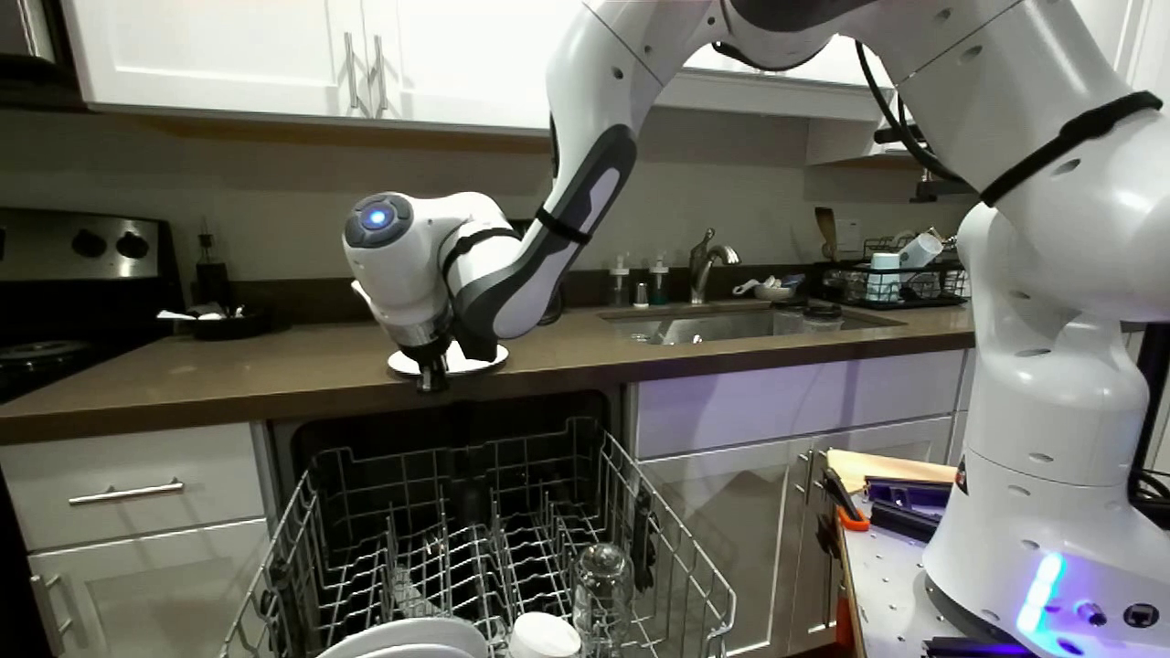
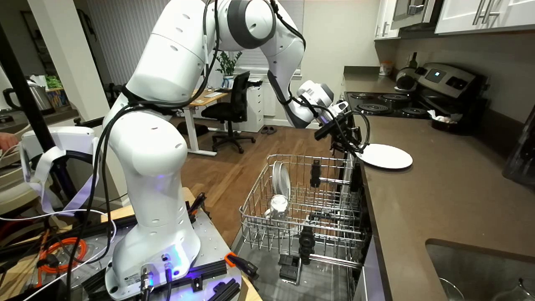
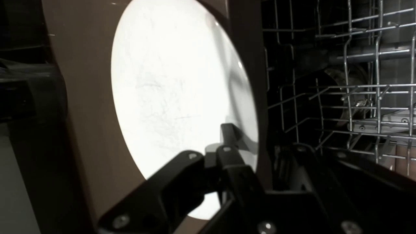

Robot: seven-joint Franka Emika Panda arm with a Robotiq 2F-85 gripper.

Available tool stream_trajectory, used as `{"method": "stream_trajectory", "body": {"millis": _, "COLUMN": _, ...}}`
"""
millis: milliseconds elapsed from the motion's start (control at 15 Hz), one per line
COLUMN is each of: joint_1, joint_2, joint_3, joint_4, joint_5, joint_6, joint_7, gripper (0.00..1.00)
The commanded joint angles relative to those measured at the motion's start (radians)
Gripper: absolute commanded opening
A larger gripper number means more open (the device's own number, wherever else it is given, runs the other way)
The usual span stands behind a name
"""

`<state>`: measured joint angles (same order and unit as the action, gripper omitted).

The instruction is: Get the plate on the counter and put on the plate dryer

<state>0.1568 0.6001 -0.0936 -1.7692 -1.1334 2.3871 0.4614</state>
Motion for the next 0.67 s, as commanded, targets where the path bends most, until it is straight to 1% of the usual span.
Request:
{"method": "stream_trajectory", "body": {"millis": 0, "joint_1": 0.004, "joint_2": -0.006, "joint_3": -0.007, "joint_4": -0.014, "joint_5": -0.068, "joint_6": -0.023, "joint_7": 0.066, "gripper": 0.28}}
{"method": "stream_trajectory", "body": {"millis": 67, "joint_1": 0.003, "joint_2": -0.007, "joint_3": -0.007, "joint_4": -0.014, "joint_5": -0.078, "joint_6": -0.026, "joint_7": 0.075, "gripper": 0.46}}
{"method": "stream_trajectory", "body": {"millis": 133, "joint_1": 0.002, "joint_2": -0.006, "joint_3": -0.006, "joint_4": -0.013, "joint_5": -0.085, "joint_6": -0.03, "joint_7": 0.08, "gripper": 0.47}}
{"method": "stream_trajectory", "body": {"millis": 400, "joint_1": -0.005, "joint_2": 0.01, "joint_3": -0.003, "joint_4": 0.001, "joint_5": -0.102, "joint_6": -0.053, "joint_7": 0.092, "gripper": 0.72}}
{"method": "stream_trajectory", "body": {"millis": 467, "joint_1": -0.007, "joint_2": 0.012, "joint_3": -0.001, "joint_4": 0.002, "joint_5": -0.1, "joint_6": -0.054, "joint_7": 0.09, "gripper": 0.29}}
{"method": "stream_trajectory", "body": {"millis": 533, "joint_1": -0.005, "joint_2": 0.013, "joint_3": -0.003, "joint_4": 0.002, "joint_5": -0.107, "joint_6": -0.055, "joint_7": 0.097, "gripper": 0.33}}
{"method": "stream_trajectory", "body": {"millis": 600, "joint_1": 0.0, "joint_2": 0.013, "joint_3": -0.007, "joint_4": 0.001, "joint_5": -0.119, "joint_6": -0.057, "joint_7": 0.108, "gripper": 0.33}}
